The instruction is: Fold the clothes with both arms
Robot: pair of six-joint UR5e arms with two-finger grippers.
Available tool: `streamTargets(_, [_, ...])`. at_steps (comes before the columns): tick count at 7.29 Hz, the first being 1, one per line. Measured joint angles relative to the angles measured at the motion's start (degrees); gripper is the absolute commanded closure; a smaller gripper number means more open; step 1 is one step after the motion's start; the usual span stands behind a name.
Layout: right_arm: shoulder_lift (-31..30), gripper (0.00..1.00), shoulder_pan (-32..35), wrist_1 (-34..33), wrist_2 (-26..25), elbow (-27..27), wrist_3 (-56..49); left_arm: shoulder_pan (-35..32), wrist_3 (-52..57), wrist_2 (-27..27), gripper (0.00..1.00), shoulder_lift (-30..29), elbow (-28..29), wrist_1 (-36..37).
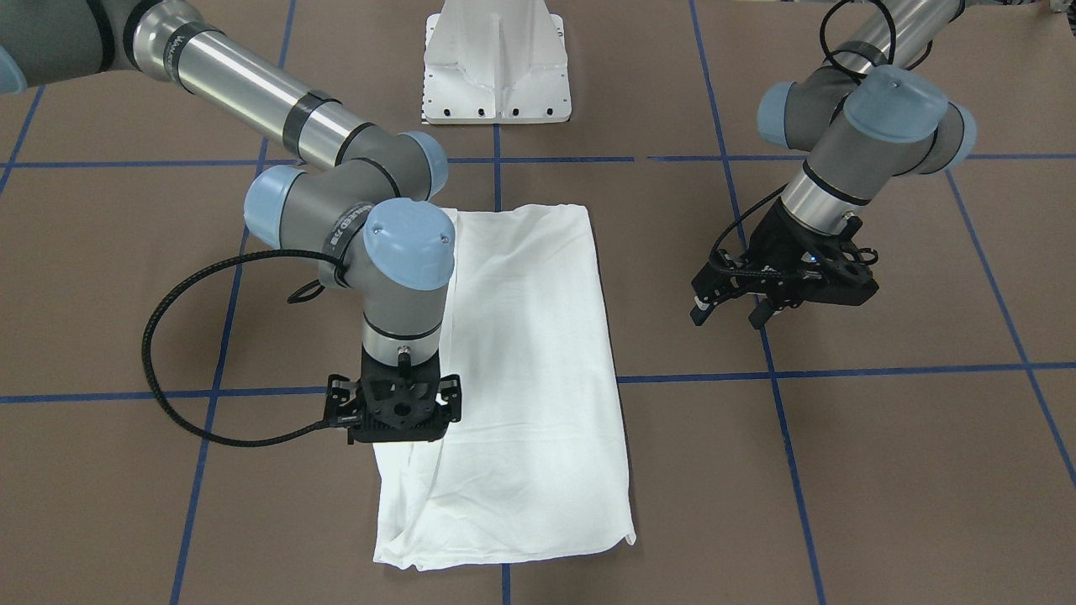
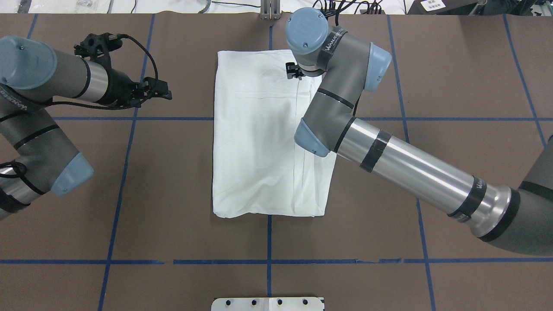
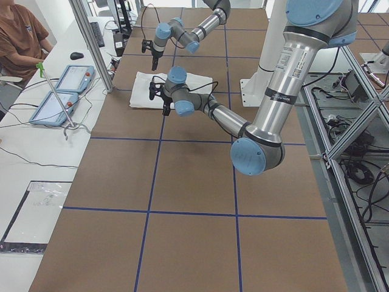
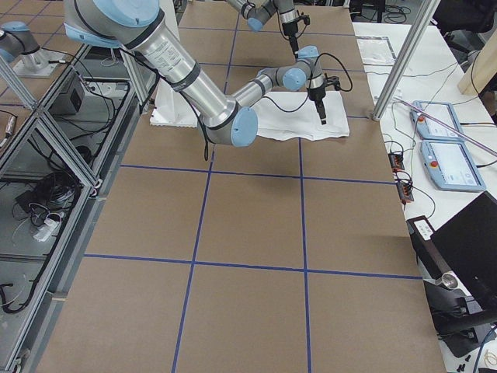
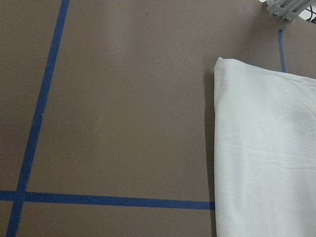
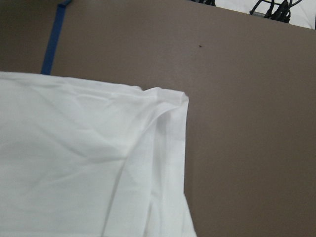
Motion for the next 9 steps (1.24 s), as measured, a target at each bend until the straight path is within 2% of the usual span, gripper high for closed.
streamTargets(1, [-1.7, 0.00, -2.2, -2.7, 0.2, 4.9, 0.5, 0.0, 0.0, -0.2, 0.00, 0.0, -0.2, 0.2])
streamTargets(4, [-9.9, 0.00, -10.7, -15.3, 0.3, 25.8, 1.1, -0.1, 0.1, -1.7, 0.00, 0.6, -0.5, 0.5])
streamTargets(5, [-10.8, 0.00, -13.8, -18.0, 0.1, 29.0, 1.9, -0.2, 0.2, -1.8, 0.00, 0.8, -0.5, 0.6])
streamTargets(7, [-11.6, 0.00, -18.6, -19.3, -0.6, 30.0, 2.7, -0.2, 0.2, -1.7, 0.00, 1.2, -0.4, 0.6])
streamTargets(9, [-12.0, 0.00, -20.3, -19.4, -0.8, 28.8, 2.8, -0.2, 0.1, -1.7, 0.00, 1.2, -0.4, 0.6])
